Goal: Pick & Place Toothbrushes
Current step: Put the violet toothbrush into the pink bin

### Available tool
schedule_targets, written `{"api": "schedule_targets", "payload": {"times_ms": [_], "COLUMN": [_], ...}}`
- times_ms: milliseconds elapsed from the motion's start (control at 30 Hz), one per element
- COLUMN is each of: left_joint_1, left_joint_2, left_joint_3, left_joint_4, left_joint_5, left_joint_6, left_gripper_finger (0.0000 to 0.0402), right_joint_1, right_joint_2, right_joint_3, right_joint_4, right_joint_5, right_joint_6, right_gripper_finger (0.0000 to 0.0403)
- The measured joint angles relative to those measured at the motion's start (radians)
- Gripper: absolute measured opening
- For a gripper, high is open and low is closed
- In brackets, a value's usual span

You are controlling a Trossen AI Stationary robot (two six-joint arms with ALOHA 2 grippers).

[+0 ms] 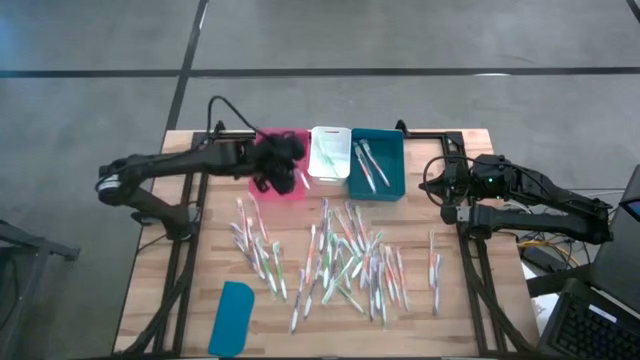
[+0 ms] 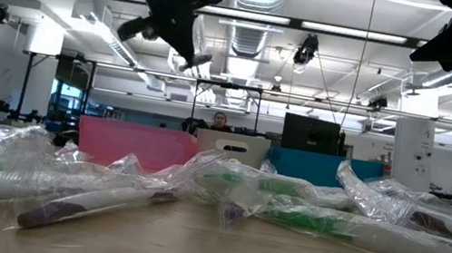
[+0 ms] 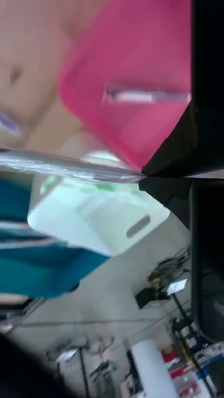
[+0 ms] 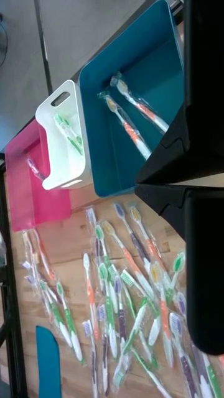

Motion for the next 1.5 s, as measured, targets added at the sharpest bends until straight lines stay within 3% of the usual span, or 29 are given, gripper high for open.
{"api": "schedule_targets", "payload": {"times_ms": [267,500,1033,1500], "left_joint_1": [0.218,0.312,0.337,0.342], "left_joint_2": [0.046,0.101,0.264,0.270], "left_joint_3": [0.000,-0.001,-0.003,-0.106], "left_joint_4": [0.089,0.090,0.046,0.109], "left_joint_5": [0.159,0.174,0.118,0.082], "left_joint_6": [0.013,0.007,0.009,0.004], "left_gripper_finger": [0.0001,0.0001,0.0001,0.0003], "right_joint_1": [0.000,0.000,0.000,0.000], "right_joint_2": [0.000,0.000,0.000,0.000], "right_joint_3": [0.000,0.000,0.000,0.000], "right_joint_4": [0.000,0.000,0.000,0.000], "right_joint_5": [0.000,0.000,0.000,0.000], "right_joint_6": [0.000,0.000,0.000,0.000], "right_gripper_finger": [0.0008,0.0008,0.0008,0.0008]}}
